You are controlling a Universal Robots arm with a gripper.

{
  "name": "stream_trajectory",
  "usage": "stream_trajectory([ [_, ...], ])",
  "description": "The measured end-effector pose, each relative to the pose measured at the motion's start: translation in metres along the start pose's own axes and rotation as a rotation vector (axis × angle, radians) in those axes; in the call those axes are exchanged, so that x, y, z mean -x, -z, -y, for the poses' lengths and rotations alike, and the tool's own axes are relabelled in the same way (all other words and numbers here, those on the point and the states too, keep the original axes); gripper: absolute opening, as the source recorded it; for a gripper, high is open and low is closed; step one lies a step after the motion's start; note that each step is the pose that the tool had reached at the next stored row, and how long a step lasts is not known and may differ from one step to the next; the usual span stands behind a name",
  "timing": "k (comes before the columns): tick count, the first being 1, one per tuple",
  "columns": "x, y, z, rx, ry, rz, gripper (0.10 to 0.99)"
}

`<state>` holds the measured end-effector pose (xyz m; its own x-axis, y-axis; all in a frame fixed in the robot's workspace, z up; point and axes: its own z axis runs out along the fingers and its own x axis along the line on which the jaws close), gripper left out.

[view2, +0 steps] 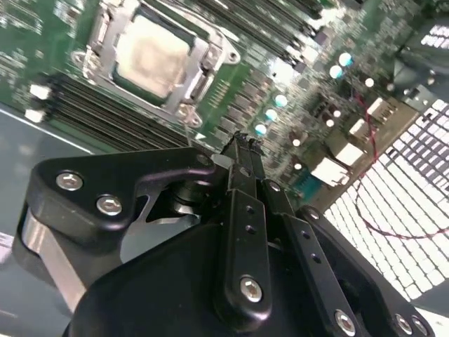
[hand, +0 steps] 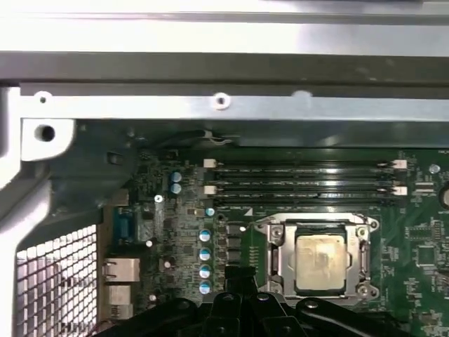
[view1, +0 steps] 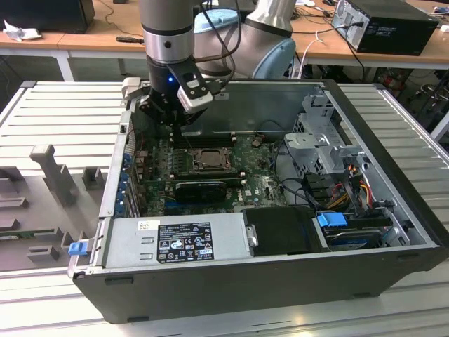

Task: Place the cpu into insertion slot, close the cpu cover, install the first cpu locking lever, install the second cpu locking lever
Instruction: 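Install the first cpu locking lever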

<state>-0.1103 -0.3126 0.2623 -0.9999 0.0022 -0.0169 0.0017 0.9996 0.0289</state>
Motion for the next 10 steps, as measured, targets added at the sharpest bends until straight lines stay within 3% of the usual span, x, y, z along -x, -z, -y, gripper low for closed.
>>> stream_trajectory([
  [2,-0.0014,-0.002,-0.0039,0.0,0.002,-0.0001,0.106],
  [7,-0.003,-0.0066,-0.0221,0.0,0.013,-0.0004,0.106],
  [10,-0.0005,-0.0077,-0.0246,0.0,0.025,-0.0007,0.106],
])
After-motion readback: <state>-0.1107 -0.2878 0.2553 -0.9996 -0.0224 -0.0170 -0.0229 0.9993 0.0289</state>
